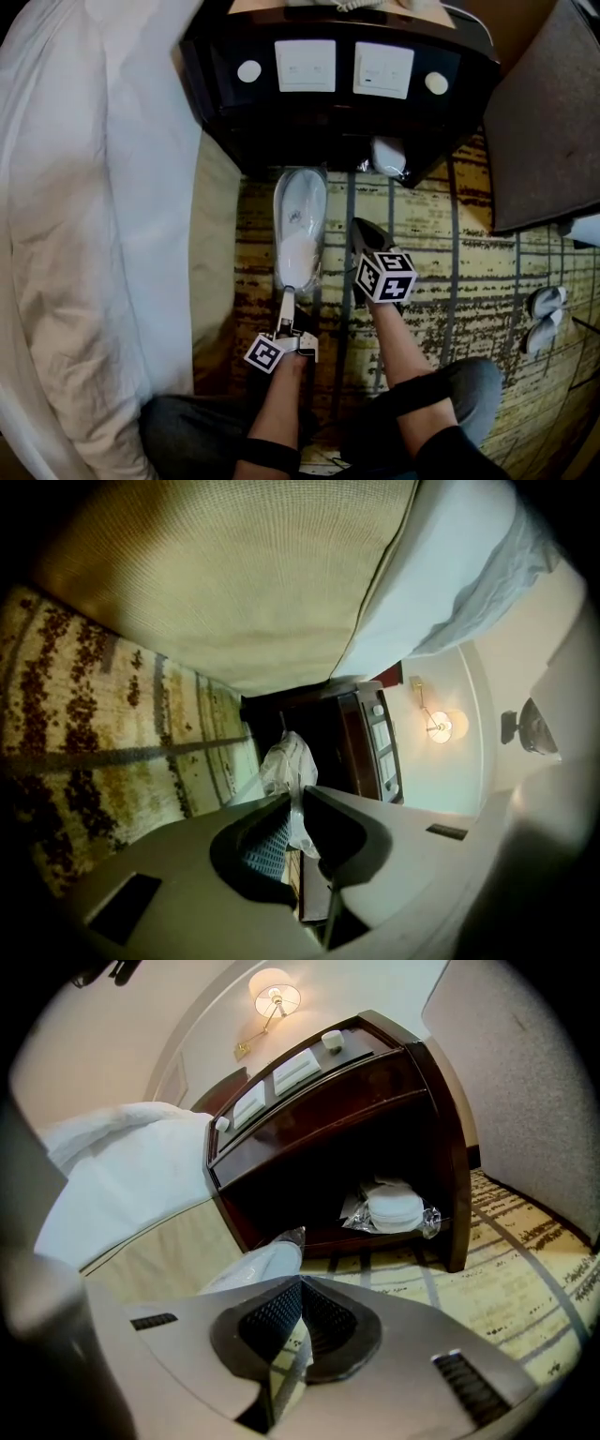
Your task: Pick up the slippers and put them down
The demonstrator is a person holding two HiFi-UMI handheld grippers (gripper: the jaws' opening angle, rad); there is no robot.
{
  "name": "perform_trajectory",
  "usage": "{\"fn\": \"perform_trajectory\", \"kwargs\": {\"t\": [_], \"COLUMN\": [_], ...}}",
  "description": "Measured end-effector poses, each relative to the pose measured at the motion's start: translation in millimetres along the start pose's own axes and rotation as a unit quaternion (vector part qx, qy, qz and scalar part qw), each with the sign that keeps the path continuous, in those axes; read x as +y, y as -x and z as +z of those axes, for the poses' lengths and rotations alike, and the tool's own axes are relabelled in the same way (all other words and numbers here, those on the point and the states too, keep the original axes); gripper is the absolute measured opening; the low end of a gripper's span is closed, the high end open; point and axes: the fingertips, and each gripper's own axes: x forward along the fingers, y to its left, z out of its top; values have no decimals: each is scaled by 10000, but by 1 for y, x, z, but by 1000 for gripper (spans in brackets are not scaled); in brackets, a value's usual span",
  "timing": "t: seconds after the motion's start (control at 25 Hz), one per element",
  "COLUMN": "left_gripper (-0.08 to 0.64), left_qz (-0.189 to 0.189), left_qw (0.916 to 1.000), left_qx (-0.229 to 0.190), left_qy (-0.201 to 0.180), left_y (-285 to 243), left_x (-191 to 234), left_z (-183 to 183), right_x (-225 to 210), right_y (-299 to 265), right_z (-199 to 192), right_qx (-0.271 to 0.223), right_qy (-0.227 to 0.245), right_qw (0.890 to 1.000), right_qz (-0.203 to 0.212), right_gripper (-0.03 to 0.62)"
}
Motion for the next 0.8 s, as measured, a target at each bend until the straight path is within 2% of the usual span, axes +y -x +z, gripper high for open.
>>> {"fn": "perform_trajectory", "kwargs": {"t": [0.4,0.8], "left_gripper": [32,31], "left_qz": [-409,-691], "left_qw": [9990,9968], "left_qx": [22,-122], "left_qy": [-169,-390], "left_y": [-32,-133], "left_x": [-34,-58], "left_z": [9,39], "right_x": [1,3], "right_y": [2,9], "right_z": [4,19], "right_qx": [-48,-157], "right_qy": [13,147], "right_qw": [10000,9998], "right_qz": [11,50], "right_gripper": [2,2]}}
